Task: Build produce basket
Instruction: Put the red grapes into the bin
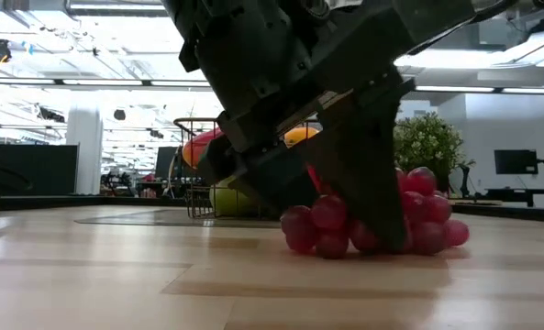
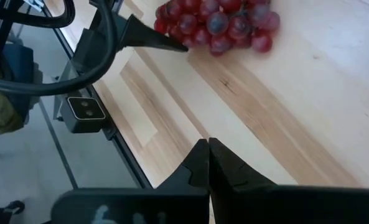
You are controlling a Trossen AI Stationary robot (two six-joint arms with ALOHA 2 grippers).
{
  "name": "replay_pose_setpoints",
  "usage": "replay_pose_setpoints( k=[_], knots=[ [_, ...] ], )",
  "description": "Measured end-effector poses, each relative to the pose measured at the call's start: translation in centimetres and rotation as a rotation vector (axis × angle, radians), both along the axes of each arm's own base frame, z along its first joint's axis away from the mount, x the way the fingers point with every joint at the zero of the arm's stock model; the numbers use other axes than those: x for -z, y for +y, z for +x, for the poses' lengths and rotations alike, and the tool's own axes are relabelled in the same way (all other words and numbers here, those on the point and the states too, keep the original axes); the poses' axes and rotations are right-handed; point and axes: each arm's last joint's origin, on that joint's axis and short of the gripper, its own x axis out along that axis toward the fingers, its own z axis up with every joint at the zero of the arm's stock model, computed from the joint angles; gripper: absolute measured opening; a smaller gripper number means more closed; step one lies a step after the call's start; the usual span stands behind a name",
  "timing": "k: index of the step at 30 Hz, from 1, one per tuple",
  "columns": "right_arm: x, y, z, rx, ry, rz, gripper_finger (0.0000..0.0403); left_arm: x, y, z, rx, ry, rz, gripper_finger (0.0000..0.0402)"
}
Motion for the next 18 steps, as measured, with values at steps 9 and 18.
replay_pose_setpoints(
  k=[9,18],
  knots=[
    [0.0,0.0,0.0,-0.006,0.007,0.007,0.0013,-1.1,-0.1,-0.2,-0.028,-0.002,-0.083,0.0143],
    [0.1,0.1,-0.1,-0.025,0.019,0.008,0.0013,-5.9,0.1,-0.9,-0.043,-0.096,-0.145,0.0113]
  ],
)
